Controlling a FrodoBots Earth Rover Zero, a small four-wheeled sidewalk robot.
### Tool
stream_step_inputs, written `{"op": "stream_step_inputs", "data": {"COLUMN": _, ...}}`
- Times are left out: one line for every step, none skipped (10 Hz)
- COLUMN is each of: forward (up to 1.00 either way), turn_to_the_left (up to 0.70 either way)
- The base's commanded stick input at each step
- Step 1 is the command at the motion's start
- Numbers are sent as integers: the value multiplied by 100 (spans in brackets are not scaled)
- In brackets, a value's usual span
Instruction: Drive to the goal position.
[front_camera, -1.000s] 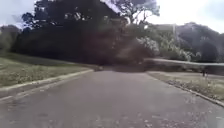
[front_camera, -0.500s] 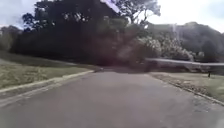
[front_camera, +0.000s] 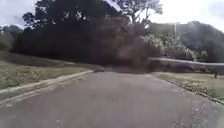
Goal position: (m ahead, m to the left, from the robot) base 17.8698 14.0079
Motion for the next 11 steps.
{"op": "stream_step_inputs", "data": {"forward": 100, "turn_to_the_left": 0}}
{"op": "stream_step_inputs", "data": {"forward": 100, "turn_to_the_left": 0}}
{"op": "stream_step_inputs", "data": {"forward": 100, "turn_to_the_left": 0}}
{"op": "stream_step_inputs", "data": {"forward": 100, "turn_to_the_left": 0}}
{"op": "stream_step_inputs", "data": {"forward": 100, "turn_to_the_left": 0}}
{"op": "stream_step_inputs", "data": {"forward": 100, "turn_to_the_left": 0}}
{"op": "stream_step_inputs", "data": {"forward": 100, "turn_to_the_left": 0}}
{"op": "stream_step_inputs", "data": {"forward": 100, "turn_to_the_left": 0}}
{"op": "stream_step_inputs", "data": {"forward": 100, "turn_to_the_left": 0}}
{"op": "stream_step_inputs", "data": {"forward": 100, "turn_to_the_left": 0}}
{"op": "stream_step_inputs", "data": {"forward": 100, "turn_to_the_left": 0}}
